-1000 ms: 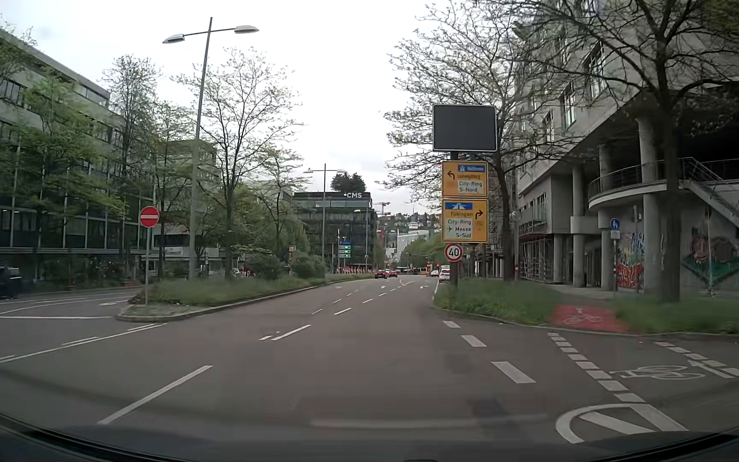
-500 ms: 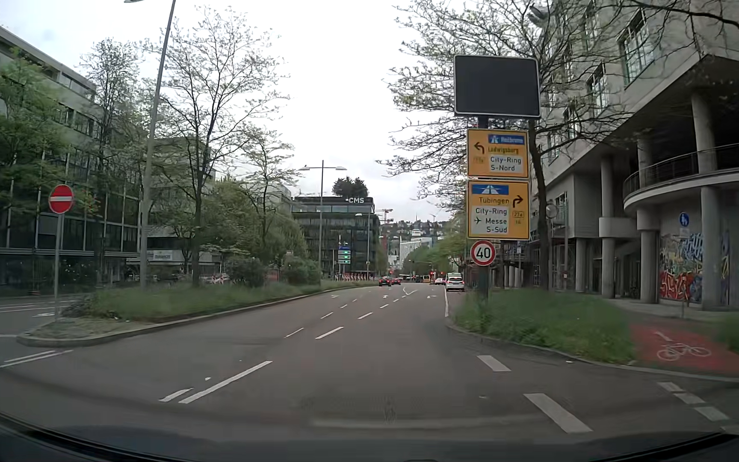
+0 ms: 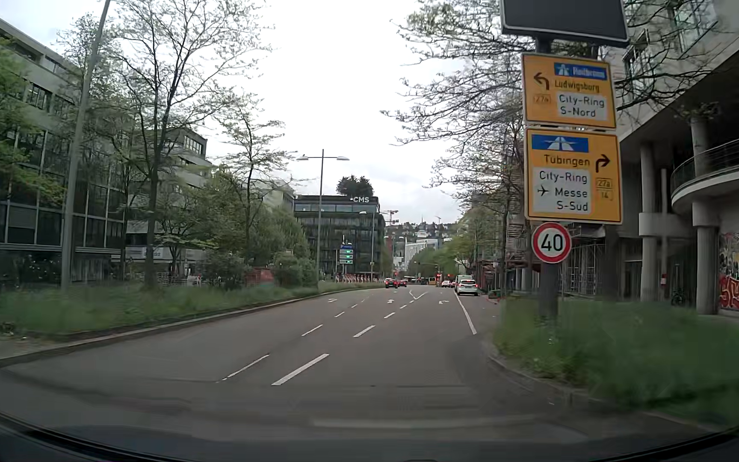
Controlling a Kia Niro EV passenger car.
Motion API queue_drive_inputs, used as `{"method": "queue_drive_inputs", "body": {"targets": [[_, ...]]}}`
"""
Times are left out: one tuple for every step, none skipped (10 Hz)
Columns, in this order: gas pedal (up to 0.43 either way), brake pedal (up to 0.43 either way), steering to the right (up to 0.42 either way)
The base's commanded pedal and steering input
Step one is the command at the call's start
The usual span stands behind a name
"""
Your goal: Follow the waypoints while adhering to traffic rules and regulations
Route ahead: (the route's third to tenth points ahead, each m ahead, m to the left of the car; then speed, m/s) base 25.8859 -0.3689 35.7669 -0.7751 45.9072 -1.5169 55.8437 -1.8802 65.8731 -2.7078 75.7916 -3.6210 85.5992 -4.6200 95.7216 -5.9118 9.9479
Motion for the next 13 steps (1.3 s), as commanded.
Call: {"method": "queue_drive_inputs", "body": {"targets": [[0.059,0.000,0.006],[0.059,0.000,0.009],[0.059,0.000,0.018],[0.059,0.000,0.034],[0.059,0.000,0.058],[0.059,0.000,0.072],[0.059,0.000,0.077],[0.059,0.000,0.074],[0.059,0.000,0.066],[0.059,0.000,0.060],[0.059,0.000,0.048],[0.059,0.000,0.033],[0.059,0.000,0.023]]}}
